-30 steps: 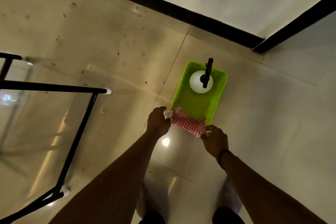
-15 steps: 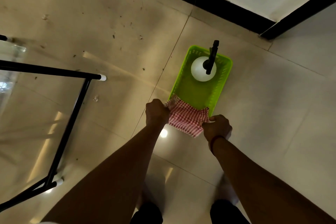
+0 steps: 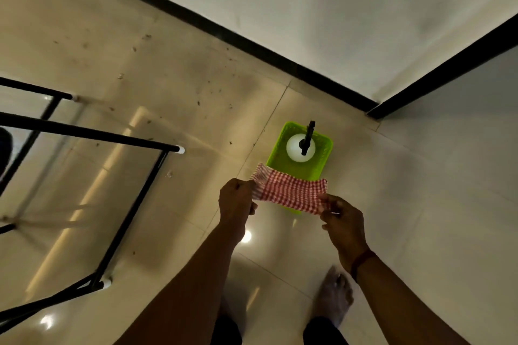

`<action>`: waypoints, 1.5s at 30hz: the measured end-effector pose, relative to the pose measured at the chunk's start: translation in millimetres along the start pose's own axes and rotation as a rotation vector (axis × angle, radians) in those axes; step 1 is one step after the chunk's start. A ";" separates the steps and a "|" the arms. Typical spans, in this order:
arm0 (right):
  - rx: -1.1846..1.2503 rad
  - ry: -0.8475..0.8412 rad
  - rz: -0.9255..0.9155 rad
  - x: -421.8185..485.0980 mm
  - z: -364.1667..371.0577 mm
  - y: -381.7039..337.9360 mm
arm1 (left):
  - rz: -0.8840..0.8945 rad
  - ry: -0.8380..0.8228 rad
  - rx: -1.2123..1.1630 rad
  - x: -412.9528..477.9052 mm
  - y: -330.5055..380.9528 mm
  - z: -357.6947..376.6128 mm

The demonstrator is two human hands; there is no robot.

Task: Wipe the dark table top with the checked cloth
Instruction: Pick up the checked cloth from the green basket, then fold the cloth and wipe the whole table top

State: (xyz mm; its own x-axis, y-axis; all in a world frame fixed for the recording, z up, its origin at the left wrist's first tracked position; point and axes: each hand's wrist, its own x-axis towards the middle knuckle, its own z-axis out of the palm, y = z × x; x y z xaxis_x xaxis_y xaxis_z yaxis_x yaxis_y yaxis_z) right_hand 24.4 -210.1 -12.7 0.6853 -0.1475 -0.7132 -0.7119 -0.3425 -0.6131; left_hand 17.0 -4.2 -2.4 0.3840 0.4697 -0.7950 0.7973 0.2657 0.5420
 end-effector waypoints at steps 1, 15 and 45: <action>-0.026 -0.015 -0.042 -10.4 -7.4 -11.6 | 0.010 0.003 -0.028 -14.5 9.5 -3.8; -0.352 0.096 -0.586 -169.1 -97.7 -191.8 | 0.317 -0.040 0.128 -240.8 139.1 -84.3; -0.750 -0.307 -1.091 -383.3 24.8 -394.1 | 0.277 0.383 -0.401 -411.9 156.5 -310.0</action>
State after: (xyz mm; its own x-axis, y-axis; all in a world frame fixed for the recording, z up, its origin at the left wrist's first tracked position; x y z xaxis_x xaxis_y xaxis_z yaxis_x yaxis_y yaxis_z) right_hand 38.5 4.5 493.8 0.7099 0.6980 -0.0943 0.4881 -0.5840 -0.6486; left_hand -160.7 104.9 494.3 0.2976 0.8157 -0.4961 0.4262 0.3515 0.8336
